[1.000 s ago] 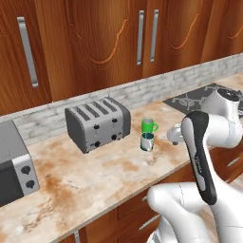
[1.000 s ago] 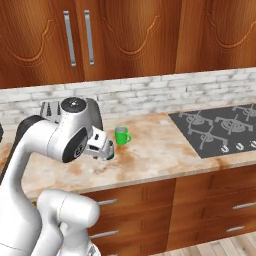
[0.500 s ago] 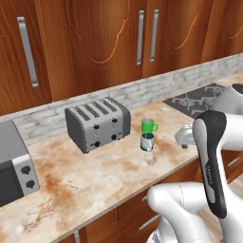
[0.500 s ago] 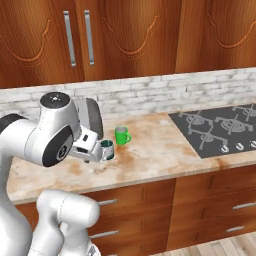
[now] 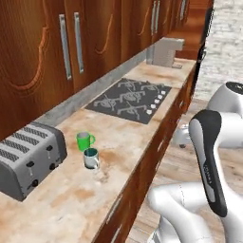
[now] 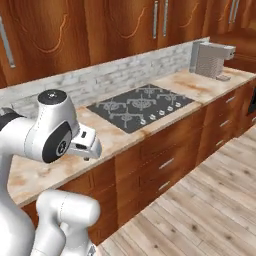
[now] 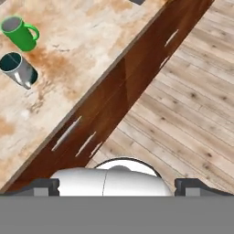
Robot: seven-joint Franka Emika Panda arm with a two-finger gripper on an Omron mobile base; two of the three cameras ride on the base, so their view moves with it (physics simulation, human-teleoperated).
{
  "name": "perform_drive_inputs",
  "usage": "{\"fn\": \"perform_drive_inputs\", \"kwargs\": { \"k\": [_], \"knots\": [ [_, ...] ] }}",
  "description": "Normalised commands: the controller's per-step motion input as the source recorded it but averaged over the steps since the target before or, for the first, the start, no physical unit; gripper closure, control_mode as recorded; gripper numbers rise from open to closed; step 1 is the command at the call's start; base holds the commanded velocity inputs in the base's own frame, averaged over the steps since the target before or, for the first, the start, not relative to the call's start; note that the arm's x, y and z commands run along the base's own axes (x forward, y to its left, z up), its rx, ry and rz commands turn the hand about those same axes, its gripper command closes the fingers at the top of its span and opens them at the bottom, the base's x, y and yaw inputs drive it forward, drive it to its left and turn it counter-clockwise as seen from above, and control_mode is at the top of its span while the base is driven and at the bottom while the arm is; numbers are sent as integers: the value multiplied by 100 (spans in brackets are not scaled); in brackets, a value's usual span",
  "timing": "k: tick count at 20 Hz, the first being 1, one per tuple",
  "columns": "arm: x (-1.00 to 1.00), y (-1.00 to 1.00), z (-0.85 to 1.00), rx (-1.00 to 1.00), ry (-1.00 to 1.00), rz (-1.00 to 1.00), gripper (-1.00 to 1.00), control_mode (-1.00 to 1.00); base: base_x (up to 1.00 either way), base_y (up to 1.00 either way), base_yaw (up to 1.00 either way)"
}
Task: Clear the mugs and bowl far away from the sink.
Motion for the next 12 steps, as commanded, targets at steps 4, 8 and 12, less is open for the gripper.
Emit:
{"fn": "perform_drive_inputs", "kwargs": {
  "k": [4, 8, 12],
  "knots": [
    [0, 0, 0, 0, 0, 0, -100, 100, 0, 0, -100],
    [0, 0, 0, 0, 0, 0, -100, 100, 0, 0, -100],
    [0, 0, 0, 0, 0, 0, -100, 100, 0, 0, -100]
  ]
}}
